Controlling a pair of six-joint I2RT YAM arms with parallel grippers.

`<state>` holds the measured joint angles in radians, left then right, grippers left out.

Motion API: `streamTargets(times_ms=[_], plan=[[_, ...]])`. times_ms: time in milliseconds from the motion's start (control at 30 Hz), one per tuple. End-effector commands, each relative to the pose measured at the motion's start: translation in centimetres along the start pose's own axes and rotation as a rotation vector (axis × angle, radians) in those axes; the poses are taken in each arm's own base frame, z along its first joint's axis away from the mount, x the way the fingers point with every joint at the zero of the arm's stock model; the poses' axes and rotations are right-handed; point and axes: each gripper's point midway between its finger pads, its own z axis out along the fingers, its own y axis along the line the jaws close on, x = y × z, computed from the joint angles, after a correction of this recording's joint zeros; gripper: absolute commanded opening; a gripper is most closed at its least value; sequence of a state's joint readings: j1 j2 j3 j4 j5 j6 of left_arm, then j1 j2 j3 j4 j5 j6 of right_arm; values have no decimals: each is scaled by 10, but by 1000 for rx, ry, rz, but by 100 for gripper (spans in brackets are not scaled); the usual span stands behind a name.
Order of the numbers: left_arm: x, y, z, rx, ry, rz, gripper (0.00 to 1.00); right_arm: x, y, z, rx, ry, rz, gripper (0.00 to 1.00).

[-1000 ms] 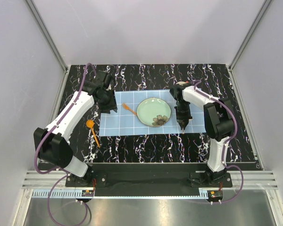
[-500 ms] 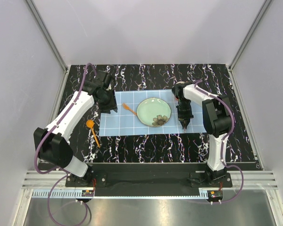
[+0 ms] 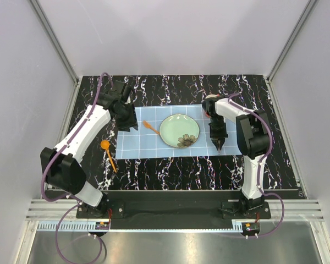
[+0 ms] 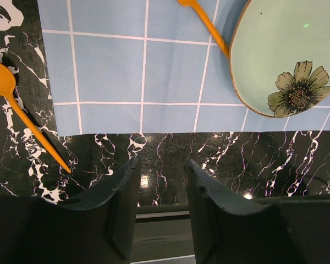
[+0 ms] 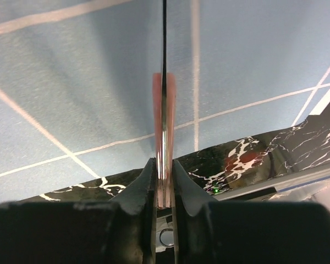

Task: Set the dinner table for one person
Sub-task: Place the knife on the napkin.

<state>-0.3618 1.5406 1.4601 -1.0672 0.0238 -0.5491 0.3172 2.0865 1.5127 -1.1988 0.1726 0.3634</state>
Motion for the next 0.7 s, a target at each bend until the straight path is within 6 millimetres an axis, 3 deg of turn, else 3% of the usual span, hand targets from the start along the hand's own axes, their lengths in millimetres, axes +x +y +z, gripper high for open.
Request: streamTargets(times_ms=[0,167,233,500,667], plan=[[-11,-13,-9,49,-30,14,41,0,-18,6,58,18,79,17],[-12,-14,-10,51,-34,20,41,2,-21,9,78,31,89,22],[-12,-13,-11,49,-35,23,41,2,-19,9,66,29,90,29],[-10,-10,-11,42,-36,26,41,1,-15,9,46,26,85,29],[-10,-10,-10,40,-33,26,41,-2,-27,10,113,-4,107,29]])
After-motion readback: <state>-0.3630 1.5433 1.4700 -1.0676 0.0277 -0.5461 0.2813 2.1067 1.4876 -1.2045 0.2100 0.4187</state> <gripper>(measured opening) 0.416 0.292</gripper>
